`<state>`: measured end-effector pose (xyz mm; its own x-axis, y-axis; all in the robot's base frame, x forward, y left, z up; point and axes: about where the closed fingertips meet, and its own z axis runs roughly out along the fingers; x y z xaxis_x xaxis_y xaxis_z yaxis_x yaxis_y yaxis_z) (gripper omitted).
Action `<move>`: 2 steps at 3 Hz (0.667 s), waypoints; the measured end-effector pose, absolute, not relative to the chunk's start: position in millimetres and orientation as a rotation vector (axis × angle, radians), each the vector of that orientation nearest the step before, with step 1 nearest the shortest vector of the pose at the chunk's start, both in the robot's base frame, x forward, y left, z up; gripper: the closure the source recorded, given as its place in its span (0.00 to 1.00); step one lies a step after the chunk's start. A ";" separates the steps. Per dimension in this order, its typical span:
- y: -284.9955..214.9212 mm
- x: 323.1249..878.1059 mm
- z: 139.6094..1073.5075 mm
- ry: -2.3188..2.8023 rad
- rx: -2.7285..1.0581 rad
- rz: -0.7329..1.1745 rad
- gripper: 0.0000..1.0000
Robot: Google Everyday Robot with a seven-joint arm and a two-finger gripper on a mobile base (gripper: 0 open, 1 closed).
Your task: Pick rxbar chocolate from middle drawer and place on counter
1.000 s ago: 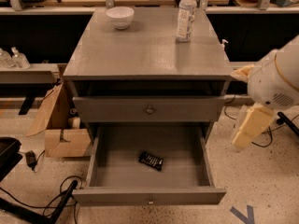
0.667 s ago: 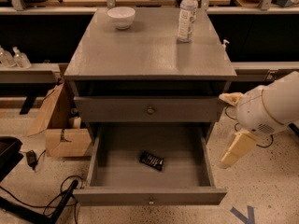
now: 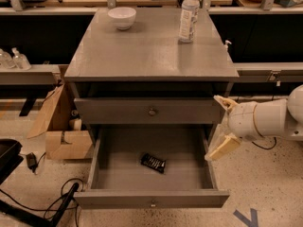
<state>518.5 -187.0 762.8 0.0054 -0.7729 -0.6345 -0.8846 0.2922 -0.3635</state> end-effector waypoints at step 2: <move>-147.2 530.7 699.4 1.815 -1.486 0.248 0.00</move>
Offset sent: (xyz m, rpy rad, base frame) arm 0.0386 0.0726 -0.1450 0.0680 0.0834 -0.0646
